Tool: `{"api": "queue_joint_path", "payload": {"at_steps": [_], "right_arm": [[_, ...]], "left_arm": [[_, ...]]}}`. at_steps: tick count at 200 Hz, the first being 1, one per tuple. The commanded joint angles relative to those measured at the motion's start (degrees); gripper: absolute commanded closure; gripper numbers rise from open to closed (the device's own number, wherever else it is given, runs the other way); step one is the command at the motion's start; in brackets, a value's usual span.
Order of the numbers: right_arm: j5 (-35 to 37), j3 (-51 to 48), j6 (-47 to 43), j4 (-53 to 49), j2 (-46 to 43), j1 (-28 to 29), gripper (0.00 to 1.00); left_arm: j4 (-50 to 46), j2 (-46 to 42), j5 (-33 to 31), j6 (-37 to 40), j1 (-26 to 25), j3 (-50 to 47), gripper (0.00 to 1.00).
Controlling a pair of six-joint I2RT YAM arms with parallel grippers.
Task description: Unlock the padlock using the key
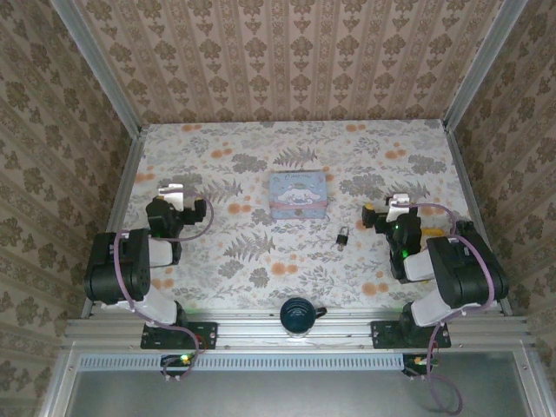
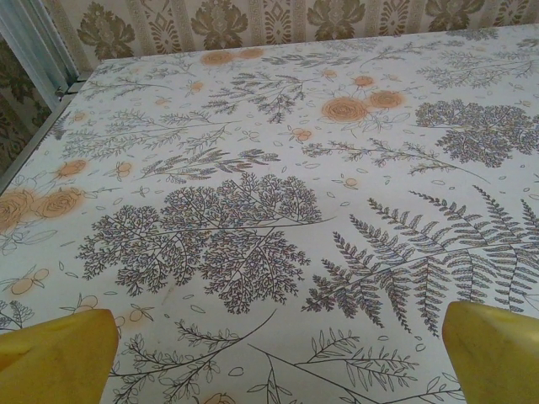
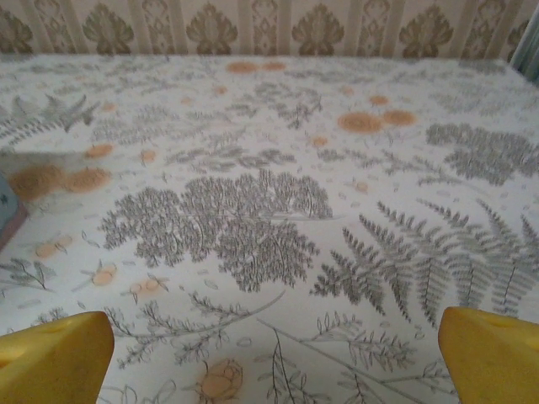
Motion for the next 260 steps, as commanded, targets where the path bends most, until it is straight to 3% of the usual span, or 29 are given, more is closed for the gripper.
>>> {"api": "queue_joint_path", "payload": {"at_steps": [1,28,44,102,118,133,152,260], "right_arm": [[-0.6,1.7,1.7,2.5,-1.0,-1.4,0.00],[-1.1,7.2,5.8,-8.5,-1.6,-4.5,0.00],[-5.7,12.0,3.6,-16.3,-0.8,-4.3,0.00],[-17.7,11.3,-0.5,-15.2,-0.8,-4.7,0.00],[-15.7,11.5,0.3,-15.5,-0.8,-4.7,0.00],[-7.5,12.0,2.9,-16.6,-0.9,-4.3,0.00],[-5.3,12.2,2.7,-17.1,-0.9,-3.4,0.00],[-4.7,12.5,2.4,-17.4,-0.8,-3.0,0.00]], "left_arm": [[-1.2,-1.0,-0.6,-0.2,-0.4,0.8,0.00],[-1.4,-1.0,-0.7,-0.1,-0.5,0.9,0.00],[-1.4,-1.0,-0.8,-0.1,-0.7,0.9,0.00],[-1.5,-1.0,-0.9,0.0,-0.7,0.9,0.00],[-1.5,-1.0,-0.9,0.0,-0.7,0.9,0.00],[-1.6,-1.0,-1.0,0.1,-0.8,1.0,0.00],[-1.7,-1.0,-1.1,0.1,-0.9,1.1,0.00],[-2.0,-1.0,-1.3,0.5,-1.2,1.2,0.00]]}}
